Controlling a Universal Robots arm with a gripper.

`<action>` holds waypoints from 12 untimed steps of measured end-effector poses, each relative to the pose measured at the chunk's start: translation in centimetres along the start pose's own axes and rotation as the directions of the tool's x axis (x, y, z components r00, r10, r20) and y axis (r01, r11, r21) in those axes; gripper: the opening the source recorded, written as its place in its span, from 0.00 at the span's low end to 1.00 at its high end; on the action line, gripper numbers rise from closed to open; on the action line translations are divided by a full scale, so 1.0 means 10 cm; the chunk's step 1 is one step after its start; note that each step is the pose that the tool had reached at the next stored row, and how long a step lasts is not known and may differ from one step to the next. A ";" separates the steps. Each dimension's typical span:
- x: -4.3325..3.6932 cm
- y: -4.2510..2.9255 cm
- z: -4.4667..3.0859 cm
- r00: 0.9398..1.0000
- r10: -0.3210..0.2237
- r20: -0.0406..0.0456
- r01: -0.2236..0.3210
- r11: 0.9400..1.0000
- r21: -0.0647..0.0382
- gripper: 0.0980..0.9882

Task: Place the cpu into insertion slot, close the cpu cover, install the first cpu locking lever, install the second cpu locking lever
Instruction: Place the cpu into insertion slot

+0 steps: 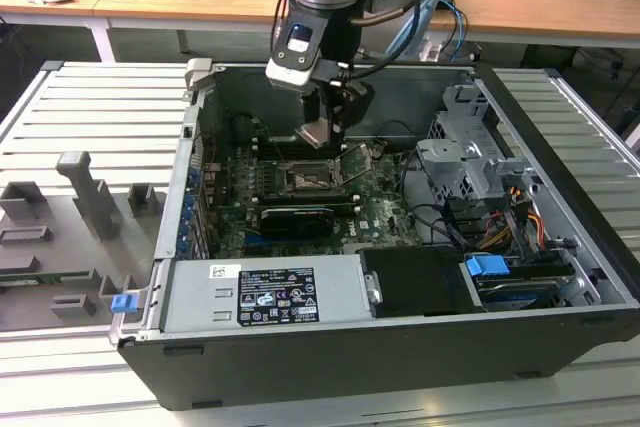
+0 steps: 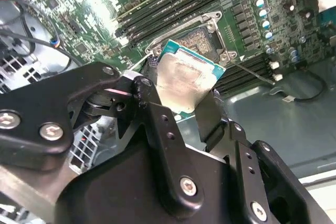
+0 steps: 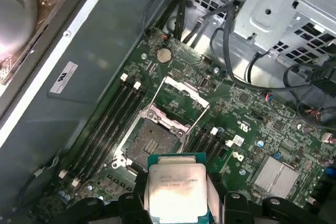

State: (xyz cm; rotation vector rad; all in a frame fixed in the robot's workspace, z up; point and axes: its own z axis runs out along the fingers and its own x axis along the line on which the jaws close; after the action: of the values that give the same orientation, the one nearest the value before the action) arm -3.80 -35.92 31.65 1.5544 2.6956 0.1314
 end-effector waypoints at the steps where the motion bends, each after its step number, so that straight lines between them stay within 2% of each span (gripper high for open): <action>1: 0.000 0.000 0.005 1.000 0.028 0.002 -0.028 1.000 -0.001 0.48; 3: 0.000 -0.001 0.013 0.998 0.068 0.006 -0.068 0.998 -0.002 0.48; 7: -0.001 -0.003 0.034 0.987 0.161 0.014 -0.160 0.987 -0.004 0.48; 10: -0.001 -0.005 0.061 0.980 0.199 0.017 -0.199 0.980 -0.005 0.48; 12: -0.001 -0.008 0.092 0.980 0.199 0.017 -0.199 0.980 -0.005 0.48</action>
State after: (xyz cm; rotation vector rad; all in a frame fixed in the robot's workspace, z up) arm -3.80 -35.92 30.73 1.8127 2.5190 0.1260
